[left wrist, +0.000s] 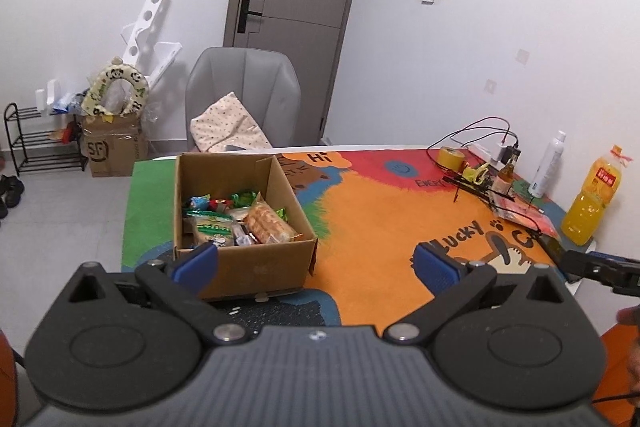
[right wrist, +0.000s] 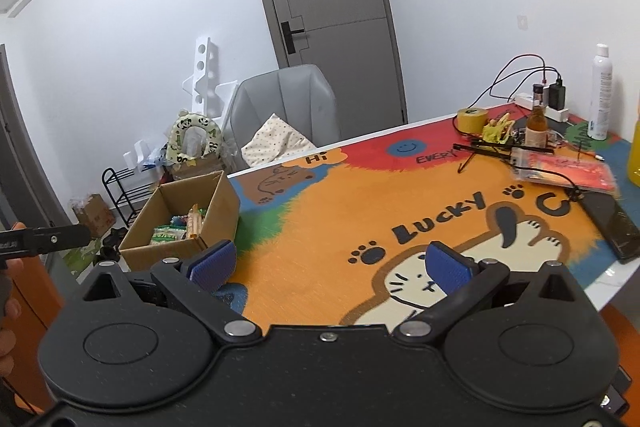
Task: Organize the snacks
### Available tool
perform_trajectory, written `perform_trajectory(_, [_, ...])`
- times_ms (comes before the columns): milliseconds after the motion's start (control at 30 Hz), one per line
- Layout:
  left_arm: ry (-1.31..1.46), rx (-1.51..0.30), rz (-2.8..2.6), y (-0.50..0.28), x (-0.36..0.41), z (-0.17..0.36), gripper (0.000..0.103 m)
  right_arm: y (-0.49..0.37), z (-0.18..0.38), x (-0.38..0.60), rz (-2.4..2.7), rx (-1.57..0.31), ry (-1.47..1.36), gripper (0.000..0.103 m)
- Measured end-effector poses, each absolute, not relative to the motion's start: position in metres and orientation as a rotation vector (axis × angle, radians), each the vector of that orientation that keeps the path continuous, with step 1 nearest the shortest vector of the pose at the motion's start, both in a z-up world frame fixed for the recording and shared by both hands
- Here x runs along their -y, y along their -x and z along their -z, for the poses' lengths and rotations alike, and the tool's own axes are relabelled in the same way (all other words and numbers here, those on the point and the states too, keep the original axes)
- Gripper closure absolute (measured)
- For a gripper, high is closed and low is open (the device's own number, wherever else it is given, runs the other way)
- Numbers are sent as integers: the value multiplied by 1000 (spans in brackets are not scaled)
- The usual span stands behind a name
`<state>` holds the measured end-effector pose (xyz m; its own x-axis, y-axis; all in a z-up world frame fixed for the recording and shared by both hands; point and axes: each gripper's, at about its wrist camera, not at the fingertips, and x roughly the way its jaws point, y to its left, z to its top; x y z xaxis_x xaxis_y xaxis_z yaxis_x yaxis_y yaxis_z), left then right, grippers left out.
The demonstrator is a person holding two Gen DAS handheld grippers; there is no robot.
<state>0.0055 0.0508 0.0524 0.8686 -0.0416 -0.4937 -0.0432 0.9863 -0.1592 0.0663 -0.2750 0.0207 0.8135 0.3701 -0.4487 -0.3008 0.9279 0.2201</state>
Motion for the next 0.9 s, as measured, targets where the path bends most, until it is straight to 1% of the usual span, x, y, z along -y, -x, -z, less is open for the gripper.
perform_trajectory(233, [119,-539,-3,0,-41,-49,0,-57,-21,278,-361,-515,-131,0])
perform_trajectory(900, [122,-556,-26,-2,-49,-40,0,-55,-17,268,-367,-536,-122,0])
